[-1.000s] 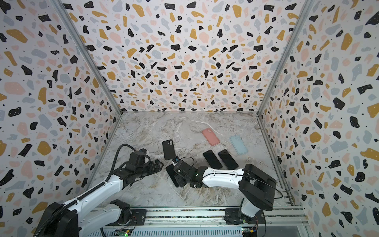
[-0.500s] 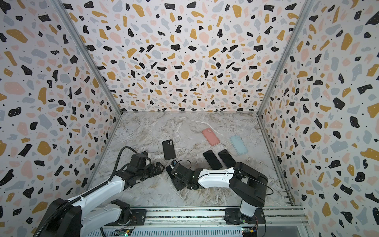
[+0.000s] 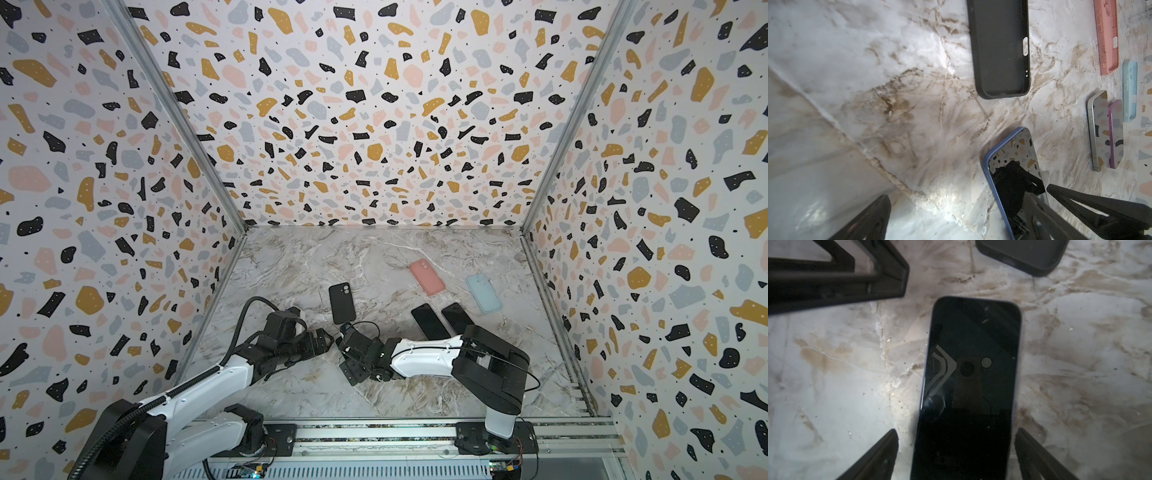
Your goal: Put the phone into the phone case
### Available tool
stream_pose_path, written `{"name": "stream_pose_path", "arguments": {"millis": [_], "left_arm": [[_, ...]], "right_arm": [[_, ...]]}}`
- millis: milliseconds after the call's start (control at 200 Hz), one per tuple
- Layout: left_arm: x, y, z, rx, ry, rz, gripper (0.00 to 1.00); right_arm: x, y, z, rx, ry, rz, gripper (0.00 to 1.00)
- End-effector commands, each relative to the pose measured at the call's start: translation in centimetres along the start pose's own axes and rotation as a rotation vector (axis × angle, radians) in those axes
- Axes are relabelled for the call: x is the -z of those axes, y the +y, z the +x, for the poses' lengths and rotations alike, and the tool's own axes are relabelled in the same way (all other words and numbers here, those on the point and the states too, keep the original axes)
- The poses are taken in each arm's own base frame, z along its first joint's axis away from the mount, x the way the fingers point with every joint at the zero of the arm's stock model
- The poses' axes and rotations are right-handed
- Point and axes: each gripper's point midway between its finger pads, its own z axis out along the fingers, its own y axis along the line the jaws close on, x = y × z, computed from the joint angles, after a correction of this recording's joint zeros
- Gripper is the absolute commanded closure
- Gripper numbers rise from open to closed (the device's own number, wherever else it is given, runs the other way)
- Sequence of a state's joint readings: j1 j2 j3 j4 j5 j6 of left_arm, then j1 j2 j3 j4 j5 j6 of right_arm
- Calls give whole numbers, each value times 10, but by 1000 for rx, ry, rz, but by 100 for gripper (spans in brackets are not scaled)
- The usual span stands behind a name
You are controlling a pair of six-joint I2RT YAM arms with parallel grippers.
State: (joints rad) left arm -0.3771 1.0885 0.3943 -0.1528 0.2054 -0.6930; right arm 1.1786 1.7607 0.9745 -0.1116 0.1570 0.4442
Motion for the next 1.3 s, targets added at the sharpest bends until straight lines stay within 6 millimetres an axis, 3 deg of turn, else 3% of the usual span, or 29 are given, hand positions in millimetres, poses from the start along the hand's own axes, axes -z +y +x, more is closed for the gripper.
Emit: {"name": "stream_pose_path", "arguments": {"millis": [0,170,335,646,956,1156,1291], "left_arm": [[2,-14,-10,-12,-19,42,0],[1,-20,-11,-8,-19,76,0],[1,-22,-11,-8,-18,82,0],[5,-32,-17,-8,-53,138,0],[1,-63,-13,35,-55,372,10],[-12,-57,-7,63,-33,375,16],[-20,-56,0,61,-7,393,30]], "right_arm": [[4,-7,-1,4,12,53,10],[-6,-10,9,-8,49,75,12],[-17,-12,18,-19,89,92,20],[-18,-11,26,-41,103,77,32],[-2,-1,18,-79,3,-72,43],[7,5,20,-67,-44,-174,46],[7,2,24,-75,-44,-192,47]]}}
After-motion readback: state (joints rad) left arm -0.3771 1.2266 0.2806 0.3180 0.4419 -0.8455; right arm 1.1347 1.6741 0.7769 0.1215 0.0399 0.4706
